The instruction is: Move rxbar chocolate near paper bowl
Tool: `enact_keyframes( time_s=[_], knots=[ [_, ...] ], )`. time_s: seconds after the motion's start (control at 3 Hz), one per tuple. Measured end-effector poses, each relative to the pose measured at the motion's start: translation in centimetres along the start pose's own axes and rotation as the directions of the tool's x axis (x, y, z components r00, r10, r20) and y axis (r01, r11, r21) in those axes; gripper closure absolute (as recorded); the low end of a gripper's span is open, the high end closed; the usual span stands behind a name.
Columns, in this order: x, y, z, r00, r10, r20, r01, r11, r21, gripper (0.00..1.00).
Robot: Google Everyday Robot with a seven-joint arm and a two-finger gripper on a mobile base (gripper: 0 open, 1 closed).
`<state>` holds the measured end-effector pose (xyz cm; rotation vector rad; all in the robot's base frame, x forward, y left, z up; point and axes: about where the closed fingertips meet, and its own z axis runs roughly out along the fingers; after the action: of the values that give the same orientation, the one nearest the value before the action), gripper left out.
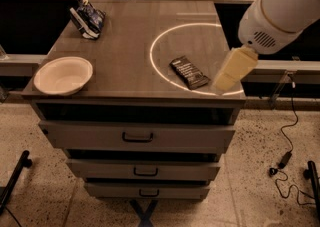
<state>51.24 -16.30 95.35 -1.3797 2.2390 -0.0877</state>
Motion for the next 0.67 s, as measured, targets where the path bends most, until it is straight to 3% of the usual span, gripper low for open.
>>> enact_keyframes(
  time_s=[0.33,0.67],
  knots=[
    [-0.8,-1.1,2.5,0.992,0.121,0.023,-0.121,0.9926,-0.005,0.0],
    [-1.6,-2.1,4.7,0.979,0.194,0.067,-0.192,0.9808,-0.032,0.0]
  ],
)
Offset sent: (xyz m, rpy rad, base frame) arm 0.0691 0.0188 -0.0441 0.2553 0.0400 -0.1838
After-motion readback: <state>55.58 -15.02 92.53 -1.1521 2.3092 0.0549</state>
